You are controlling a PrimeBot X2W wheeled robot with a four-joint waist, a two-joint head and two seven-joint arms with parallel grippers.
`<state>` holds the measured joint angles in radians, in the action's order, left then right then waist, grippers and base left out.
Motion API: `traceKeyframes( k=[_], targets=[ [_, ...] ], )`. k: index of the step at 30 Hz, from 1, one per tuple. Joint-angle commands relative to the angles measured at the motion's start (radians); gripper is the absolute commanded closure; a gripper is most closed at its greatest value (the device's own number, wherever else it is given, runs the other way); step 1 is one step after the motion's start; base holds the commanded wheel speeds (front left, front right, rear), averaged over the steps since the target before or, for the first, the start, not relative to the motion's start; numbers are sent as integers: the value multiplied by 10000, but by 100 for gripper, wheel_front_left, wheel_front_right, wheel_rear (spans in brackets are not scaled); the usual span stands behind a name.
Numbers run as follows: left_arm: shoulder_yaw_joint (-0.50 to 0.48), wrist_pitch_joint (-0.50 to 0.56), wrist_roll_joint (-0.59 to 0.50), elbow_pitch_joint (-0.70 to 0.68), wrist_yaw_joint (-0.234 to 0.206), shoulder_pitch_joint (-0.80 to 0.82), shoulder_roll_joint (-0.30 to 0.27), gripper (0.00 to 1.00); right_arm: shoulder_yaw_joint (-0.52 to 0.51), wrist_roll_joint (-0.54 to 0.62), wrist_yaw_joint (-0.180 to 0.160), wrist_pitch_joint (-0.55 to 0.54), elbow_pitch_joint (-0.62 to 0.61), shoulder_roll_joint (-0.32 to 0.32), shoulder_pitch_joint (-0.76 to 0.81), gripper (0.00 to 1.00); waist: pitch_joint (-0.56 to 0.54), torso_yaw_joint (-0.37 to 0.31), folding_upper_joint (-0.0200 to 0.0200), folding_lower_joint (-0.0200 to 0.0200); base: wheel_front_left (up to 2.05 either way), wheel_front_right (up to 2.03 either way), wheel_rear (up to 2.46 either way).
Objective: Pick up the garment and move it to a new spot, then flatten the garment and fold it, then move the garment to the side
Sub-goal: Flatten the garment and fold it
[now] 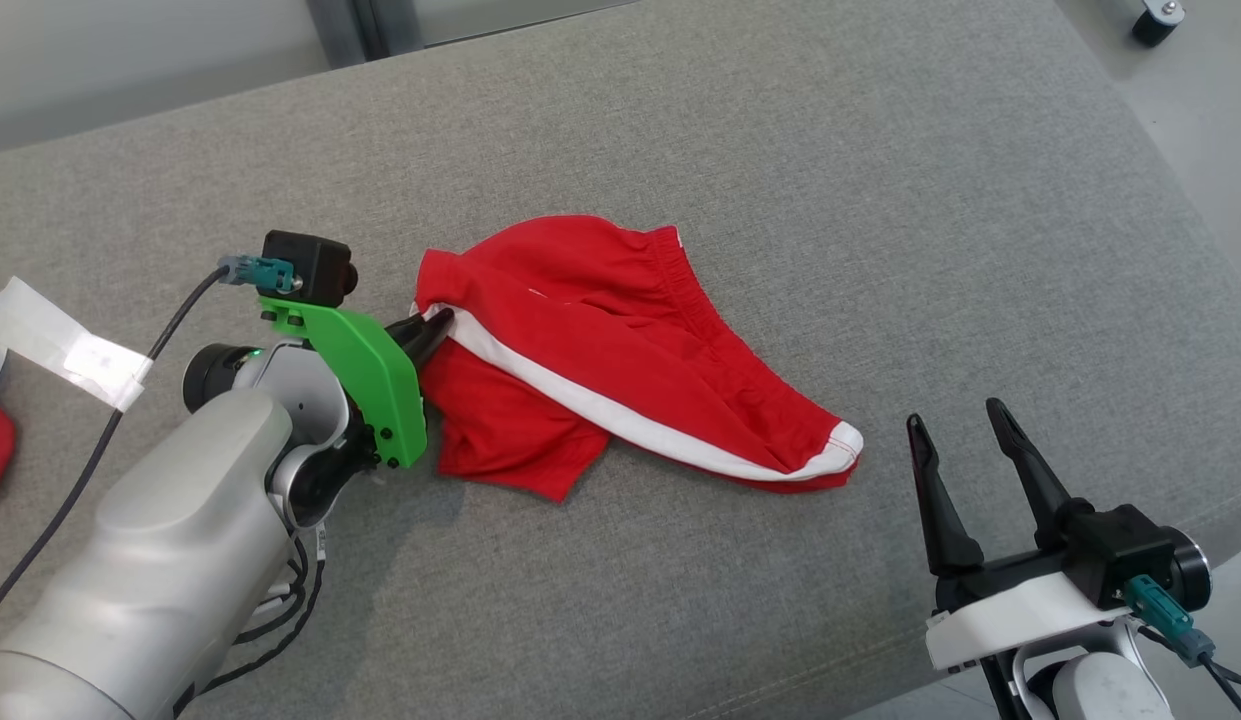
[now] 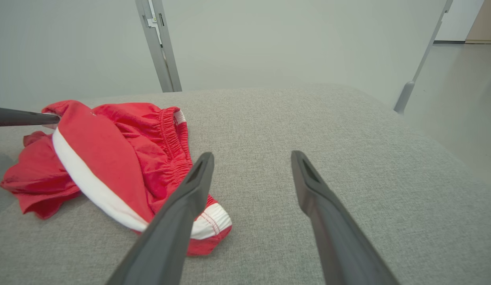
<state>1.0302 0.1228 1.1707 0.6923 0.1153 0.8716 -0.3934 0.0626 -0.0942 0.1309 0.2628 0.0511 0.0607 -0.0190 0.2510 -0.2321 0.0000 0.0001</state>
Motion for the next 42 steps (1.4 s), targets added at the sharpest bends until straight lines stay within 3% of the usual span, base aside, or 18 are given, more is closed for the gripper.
traceKeyframes(
  k=[1,8,14,19,20,21,22,26,30,35,42],
  targets=[
    [-12,-35,-11,36,44,155,-9,100,-18,11,-3,31,0,13,94,0,-6,14,0,-1,0,0,0],
    [112,-130,-168,-367,27,169,-76,100,-138,17,-3,31,-35,-23,197,0,-53,246,0,-1,0,0,0],
    [153,-54,-101,-2168,-520,-559,-680,100,-330,21,-3,31,-92,-45,519,0,-210,718,0,-1,0,0,0],
    [7,153,-9,-4870,-1857,-1402,-2050,100,-369,-36,-5,31,-158,-67,520,0,-212,1125,0,-1,0,0,0],
    [-56,192,27,-5449,-2197,-1669,-2370,100,-371,-49,-3,31,-172,-71,504,0,-194,1197,0,-1,0,0,0],
    [-194,177,107,-6464,-2910,-2191,-3072,100,-282,-74,-3,31,-167,-84,448,0,-139,1300,0,-1,0,0,0],
    [-252,145,215,-6948,-3236,-2487,-3362,100,-240,-86,-3,31,-172,-87,390,0,-91,1328,0,-1,0,0,0],
    [-480,4,977,-8403,-4013,-3817,-4187,100,-79,-161,-3,31,-141,-88,252,0,100,1398,0,-1,0,0,0],
    [-331,68,1505,-9177,-4227,-4832,-4739,100,47,-218,-3,31,-69,-89,98,0,236,1352,0,-1,0,0,0],
    [-162,191,1749,-9151,-4269,-5347,-5112,100,98,-259,-3,31,-46,-92,34,0,348,1279,0,-1,0,0,0],
    [-232,446,2202,-8428,-3784,-5317,-5058,100,93,-180,-3,31,13,-93,12,0,361,1201,0,-1,0,0,0]
  ],
)
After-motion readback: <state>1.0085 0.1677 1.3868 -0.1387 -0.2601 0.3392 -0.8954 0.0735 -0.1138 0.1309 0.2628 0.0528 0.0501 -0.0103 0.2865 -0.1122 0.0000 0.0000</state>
